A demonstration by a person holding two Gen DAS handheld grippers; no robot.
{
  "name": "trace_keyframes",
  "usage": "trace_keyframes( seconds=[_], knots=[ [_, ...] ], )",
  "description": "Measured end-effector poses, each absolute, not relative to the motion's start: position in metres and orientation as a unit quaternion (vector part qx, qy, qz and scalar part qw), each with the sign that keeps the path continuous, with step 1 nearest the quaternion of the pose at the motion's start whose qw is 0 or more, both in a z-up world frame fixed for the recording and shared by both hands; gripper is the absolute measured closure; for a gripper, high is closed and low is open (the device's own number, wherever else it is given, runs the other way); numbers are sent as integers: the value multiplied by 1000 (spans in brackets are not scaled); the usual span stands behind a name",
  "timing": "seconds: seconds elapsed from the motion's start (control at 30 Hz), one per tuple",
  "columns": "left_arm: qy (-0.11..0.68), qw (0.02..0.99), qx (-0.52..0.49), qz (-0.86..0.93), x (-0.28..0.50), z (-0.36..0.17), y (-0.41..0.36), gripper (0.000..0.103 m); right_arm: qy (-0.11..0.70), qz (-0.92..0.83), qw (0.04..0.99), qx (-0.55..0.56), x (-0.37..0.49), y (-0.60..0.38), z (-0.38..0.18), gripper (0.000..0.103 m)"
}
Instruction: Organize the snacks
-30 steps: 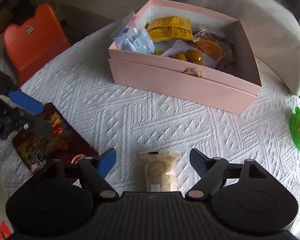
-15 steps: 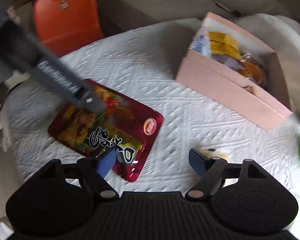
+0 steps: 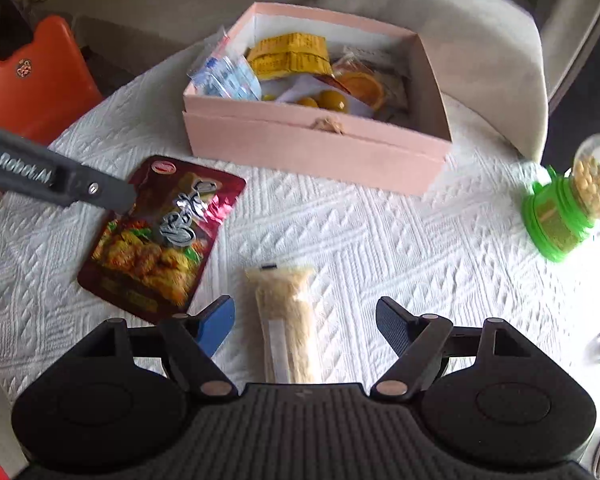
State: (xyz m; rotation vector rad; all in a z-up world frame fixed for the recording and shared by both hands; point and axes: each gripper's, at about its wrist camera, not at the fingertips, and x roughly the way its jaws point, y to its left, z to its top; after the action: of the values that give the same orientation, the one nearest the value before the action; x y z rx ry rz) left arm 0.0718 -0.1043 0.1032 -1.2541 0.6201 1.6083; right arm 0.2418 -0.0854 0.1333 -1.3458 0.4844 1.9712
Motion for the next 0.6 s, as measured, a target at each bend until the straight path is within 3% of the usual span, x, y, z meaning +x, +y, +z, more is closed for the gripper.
trace_keyframes(
  seconds=[0.07,0.13,0.2,0.6],
  knots=[
    [297,461,-506,665,88,92,-92,54,191,749,348,-531,251,-87,124,24],
    [317,455,-505,661,98,83,-85,25,197,743,345,-538,257,-88,117,24],
    [325,452,-515,652,101,76,-81,16,201,746,342,-535,262,-91,111,24],
    [303,432,-502,685,58,75,-90,13,254,751,349,-499,283,-82,100,6]
  ],
)
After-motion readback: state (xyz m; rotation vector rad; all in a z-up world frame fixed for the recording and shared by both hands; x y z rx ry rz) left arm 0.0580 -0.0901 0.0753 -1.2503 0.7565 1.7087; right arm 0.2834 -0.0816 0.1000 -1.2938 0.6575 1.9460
